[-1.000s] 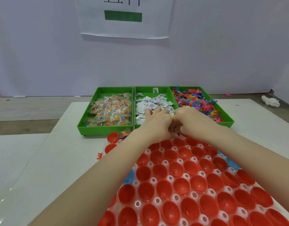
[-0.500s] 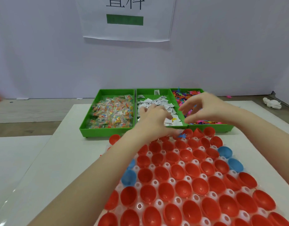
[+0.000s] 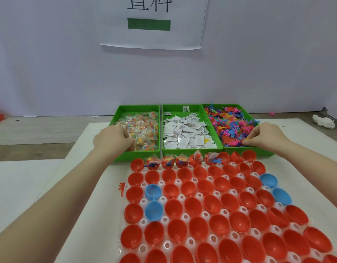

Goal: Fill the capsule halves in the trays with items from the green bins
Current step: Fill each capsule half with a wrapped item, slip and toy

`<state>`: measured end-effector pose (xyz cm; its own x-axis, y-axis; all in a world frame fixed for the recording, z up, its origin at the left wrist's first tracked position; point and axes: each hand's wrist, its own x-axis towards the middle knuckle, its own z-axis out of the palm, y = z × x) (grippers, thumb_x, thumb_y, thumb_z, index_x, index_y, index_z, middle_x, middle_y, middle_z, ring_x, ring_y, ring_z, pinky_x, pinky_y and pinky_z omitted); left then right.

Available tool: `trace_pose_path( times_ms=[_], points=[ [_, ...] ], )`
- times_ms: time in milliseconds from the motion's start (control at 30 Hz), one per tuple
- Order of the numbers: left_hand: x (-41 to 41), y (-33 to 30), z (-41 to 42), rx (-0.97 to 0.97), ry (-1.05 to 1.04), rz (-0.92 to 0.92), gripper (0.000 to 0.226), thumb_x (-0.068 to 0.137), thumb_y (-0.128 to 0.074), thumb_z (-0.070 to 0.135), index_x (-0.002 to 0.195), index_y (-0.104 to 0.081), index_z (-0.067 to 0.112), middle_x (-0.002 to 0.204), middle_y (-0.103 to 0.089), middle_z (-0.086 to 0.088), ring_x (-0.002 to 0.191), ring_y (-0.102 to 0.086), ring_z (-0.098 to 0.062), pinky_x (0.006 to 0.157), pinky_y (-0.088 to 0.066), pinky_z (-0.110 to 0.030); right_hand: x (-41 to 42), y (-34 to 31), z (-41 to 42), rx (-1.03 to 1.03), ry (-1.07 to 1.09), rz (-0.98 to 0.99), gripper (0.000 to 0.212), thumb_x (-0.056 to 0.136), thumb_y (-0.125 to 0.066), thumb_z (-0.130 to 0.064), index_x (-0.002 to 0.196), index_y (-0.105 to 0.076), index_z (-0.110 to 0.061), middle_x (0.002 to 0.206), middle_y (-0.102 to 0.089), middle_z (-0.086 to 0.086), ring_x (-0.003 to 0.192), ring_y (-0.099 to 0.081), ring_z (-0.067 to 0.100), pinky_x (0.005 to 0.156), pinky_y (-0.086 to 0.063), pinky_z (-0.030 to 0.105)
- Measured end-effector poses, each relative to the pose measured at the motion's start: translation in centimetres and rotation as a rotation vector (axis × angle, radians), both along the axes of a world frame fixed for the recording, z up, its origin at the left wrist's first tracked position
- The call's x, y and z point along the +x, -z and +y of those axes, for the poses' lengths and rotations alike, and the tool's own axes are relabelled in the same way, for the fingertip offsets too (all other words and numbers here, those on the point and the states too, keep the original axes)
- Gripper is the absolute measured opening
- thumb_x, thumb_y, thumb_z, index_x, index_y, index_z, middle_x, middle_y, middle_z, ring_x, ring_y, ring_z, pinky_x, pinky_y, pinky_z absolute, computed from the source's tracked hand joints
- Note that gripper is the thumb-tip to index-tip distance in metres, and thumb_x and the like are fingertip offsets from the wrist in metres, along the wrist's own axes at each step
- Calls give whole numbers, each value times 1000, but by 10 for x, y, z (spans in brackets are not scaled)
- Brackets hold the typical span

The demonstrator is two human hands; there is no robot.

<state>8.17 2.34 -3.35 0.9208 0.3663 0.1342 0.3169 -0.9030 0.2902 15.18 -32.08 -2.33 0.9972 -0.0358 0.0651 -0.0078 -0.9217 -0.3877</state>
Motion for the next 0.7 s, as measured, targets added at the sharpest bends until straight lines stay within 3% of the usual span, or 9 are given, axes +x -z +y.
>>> trace_pose_path(
  times_ms=[100,200,367,467,600,700],
  points=[
    [-1,1,-4,-45,-6,-42,19,85,-63,29,80,-68,11,94,-68,-11,91,-59,-29,70,-44,-32,0,1,0,-12,22,-101,14,76,-74,-25,75,-72,-11,87,-69,13,82,-57,24,68,-38,29],
    [-3,6,-4,-63,-4,-100,24,87,-61,32,70,-60,14,86,-66,-9,81,-55,-26,66,-38,-30,-2,1,2,-19,46,-249,17,85,-64,-21,85,-74,-7,84,-69,16,86,-60,33,70,-40,32],
    [-7,10,-3,-74,35,-81,36,79,-60,57,83,-63,22,81,-56,4,87,-56,-20,68,-40,-29,-7,-3,6,89,72,-364,16,81,-64,-14,73,-71,-2,63,-58,8,68,-50,22,66,-32,27],
    [-8,9,-4,-123,52,-90,28,79,-67,48,84,-63,21,84,-56,4,85,-53,-18,68,-39,-29,-9,-4,9,156,100,-348,19,82,-62,-17,70,-67,-2,62,-57,9,70,-51,22,65,-32,28],
    [-10,13,-6,-212,48,-259,12,84,-65,28,81,-65,16,85,-60,2,85,-56,-21,71,-42,-32,-4,-8,19,305,148,-206,30,89,-43,-13,76,-55,11,79,-54,30,68,-50,37,55,-28,34],
    [-12,12,-9,-352,11,-328,17,83,-65,18,68,-57,16,77,-57,3,81,-54,-20,69,-38,-31,-4,-12,38,327,20,-156,37,89,-46,-16,97,-58,18,106,-59,33,86,-54,44,60,-38,36]
  ],
)
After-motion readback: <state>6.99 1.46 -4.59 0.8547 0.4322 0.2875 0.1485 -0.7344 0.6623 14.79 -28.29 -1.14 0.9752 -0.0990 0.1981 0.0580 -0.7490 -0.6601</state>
